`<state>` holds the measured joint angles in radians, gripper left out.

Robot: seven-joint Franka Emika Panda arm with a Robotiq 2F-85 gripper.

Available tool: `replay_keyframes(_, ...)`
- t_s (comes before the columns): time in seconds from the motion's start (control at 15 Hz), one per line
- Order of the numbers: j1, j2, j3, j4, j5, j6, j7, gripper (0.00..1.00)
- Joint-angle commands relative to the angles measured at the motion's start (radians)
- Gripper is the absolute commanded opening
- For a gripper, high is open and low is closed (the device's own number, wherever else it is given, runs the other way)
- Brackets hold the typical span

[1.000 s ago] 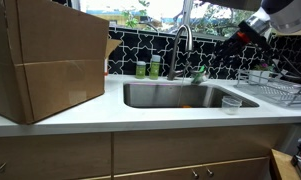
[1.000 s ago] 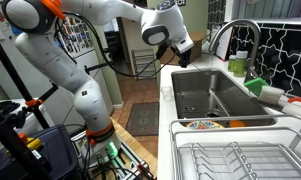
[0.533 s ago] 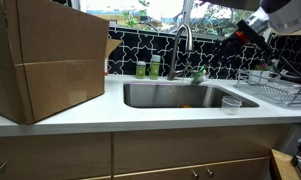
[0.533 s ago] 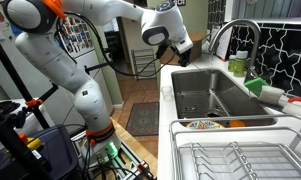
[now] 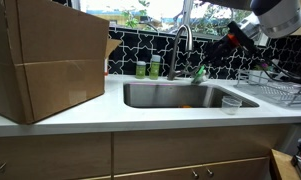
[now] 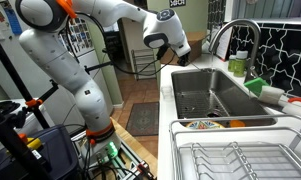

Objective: Pick up the spoon in the dishes drying rack and rinse it on the tap running tap water twice before putting it back in the dishes washing rack

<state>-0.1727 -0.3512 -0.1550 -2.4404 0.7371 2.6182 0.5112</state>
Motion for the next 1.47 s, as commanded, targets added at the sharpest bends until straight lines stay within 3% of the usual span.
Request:
replay_keyframes(0.0, 0.008, 0.020, -0.002, 0.006, 0.047, 0.049, -0.039, 0.02)
replay_keyframes(0.6, 0.004, 0.021, 0.007, 0.003, 0.056, 0.050, -0.041, 0.02)
replay_keyframes(1.4, -0.063, -0.037, 0.052, -0.043, -0.151, 0.009, 0.085, 0.02)
